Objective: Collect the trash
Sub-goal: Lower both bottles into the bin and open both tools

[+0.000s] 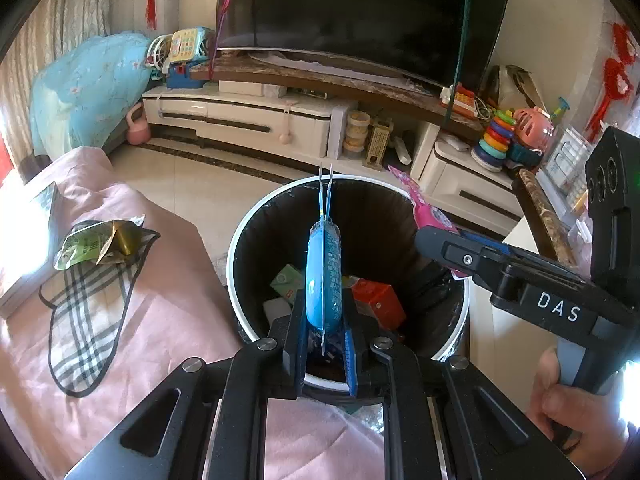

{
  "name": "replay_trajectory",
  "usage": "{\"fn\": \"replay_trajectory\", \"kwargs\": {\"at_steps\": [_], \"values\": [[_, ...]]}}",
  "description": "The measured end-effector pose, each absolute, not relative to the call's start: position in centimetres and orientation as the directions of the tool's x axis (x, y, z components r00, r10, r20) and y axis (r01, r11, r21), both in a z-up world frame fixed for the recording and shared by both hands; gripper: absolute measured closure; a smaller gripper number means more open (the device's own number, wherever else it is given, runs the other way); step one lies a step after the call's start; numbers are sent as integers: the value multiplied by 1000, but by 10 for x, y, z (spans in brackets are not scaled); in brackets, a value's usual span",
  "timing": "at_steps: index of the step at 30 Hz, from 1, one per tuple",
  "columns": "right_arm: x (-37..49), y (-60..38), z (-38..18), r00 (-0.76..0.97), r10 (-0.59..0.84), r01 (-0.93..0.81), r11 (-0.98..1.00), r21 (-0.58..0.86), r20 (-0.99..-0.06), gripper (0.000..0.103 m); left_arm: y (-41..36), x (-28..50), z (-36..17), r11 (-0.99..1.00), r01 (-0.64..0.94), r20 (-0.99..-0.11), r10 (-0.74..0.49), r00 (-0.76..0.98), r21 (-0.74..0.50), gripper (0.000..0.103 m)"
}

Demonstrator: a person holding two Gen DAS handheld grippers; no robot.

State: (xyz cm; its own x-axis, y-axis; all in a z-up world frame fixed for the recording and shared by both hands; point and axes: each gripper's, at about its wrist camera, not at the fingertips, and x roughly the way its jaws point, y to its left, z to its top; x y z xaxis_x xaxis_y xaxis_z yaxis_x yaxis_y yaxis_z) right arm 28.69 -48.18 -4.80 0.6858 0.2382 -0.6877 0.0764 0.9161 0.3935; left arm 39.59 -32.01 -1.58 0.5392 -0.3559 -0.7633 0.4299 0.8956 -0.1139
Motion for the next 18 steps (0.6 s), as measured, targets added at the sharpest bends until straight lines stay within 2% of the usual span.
{"fn": "replay_trajectory", "kwargs": {"at_steps": [18], "values": [[293,-474,-50,665,233,69,927,369,-709,56,-326,405,-20,901,420,-774,-341,533,-108,90]]}}
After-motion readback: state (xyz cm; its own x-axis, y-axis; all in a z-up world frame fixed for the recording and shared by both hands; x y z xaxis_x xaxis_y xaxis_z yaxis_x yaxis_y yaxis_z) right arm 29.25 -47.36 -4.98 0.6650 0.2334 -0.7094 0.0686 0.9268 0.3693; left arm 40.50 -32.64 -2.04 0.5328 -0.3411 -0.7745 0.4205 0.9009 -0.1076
